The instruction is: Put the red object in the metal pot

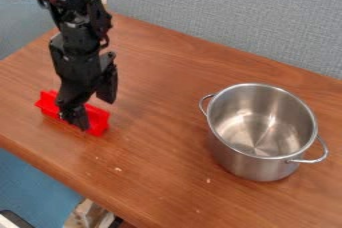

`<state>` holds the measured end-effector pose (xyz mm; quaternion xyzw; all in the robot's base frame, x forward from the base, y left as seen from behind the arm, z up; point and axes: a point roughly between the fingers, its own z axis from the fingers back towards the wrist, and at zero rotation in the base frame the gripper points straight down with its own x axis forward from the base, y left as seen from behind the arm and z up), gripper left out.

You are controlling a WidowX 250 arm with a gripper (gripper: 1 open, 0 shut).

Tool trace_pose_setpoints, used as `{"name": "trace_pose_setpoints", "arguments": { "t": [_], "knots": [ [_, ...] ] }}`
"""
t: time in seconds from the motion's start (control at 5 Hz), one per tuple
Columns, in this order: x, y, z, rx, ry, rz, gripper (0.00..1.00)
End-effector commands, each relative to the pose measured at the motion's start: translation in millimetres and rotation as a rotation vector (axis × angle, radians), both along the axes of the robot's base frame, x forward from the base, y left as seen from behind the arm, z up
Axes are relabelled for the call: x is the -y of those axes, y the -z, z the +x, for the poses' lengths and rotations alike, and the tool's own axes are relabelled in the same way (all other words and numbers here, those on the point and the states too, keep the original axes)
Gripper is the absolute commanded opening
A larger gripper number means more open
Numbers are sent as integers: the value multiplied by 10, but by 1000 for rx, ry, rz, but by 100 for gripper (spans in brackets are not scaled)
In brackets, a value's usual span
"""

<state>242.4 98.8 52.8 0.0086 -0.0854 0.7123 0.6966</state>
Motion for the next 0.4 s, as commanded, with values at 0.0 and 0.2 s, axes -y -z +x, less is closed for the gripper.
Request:
{"name": "trace_pose_setpoints", "arguments": {
  "t": [0.0,0.2],
  "knots": [
    [8,-108,30,50,10,45,100],
    [-14,-82,42,53,5,64,100]
  ]
}}
